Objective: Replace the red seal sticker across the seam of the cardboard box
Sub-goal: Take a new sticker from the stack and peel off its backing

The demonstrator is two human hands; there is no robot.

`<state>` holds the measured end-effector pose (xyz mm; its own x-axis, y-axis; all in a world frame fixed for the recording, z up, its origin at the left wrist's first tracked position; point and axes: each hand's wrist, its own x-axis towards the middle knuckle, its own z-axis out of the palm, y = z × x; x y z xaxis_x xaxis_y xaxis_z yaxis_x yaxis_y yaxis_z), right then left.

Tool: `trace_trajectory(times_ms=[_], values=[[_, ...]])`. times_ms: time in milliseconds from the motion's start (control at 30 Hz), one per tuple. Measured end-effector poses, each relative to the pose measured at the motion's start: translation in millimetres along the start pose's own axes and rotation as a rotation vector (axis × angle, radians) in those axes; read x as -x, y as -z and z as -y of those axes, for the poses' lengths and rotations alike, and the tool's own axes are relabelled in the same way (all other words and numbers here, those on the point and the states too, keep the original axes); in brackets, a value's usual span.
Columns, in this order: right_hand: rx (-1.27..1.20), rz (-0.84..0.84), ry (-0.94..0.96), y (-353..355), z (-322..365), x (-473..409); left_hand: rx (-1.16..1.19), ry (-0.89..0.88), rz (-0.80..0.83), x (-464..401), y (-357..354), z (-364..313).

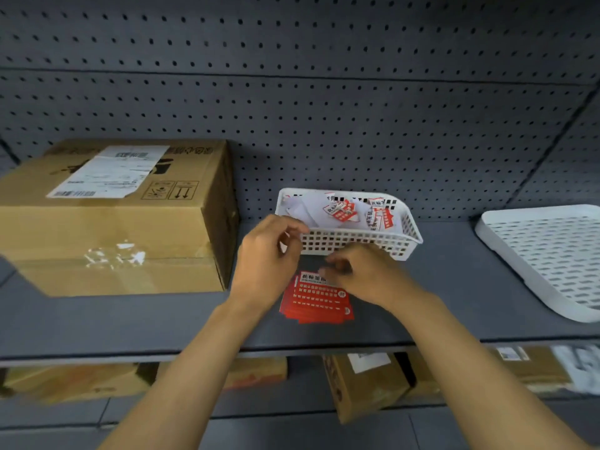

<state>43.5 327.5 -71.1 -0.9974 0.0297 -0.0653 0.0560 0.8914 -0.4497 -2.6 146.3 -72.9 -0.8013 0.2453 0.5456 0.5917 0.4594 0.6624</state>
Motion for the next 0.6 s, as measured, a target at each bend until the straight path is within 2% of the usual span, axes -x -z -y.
trace_trajectory(times_ms=[100, 267, 433, 533, 600], values=[[0.158, 0.105, -0.077, -14.1, -1.7, 0.7, 0.003, 0.039, 0.101, 26.5, 0.9, 13.2], [0.162, 0.097, -0.120, -14.5, -2.9, -3.9, 0.031, 0.125, 0.174, 44.3, 3.8, 22.5], [0.154, 0.195, -0.179, -5.8, 3.9, -11.6, 0.007, 0.201, 0.249, 46.5, 5.6, 28.1], [0.172, 0.269, -0.202, -0.7, 5.6, -14.2, -0.050, 0.181, 0.349, 50.7, 0.9, 32.1], [0.214, 0.277, -0.189, 1.3, 7.5, -15.3, -0.158, 0.103, 0.418, 54.3, -4.4, 33.2]])
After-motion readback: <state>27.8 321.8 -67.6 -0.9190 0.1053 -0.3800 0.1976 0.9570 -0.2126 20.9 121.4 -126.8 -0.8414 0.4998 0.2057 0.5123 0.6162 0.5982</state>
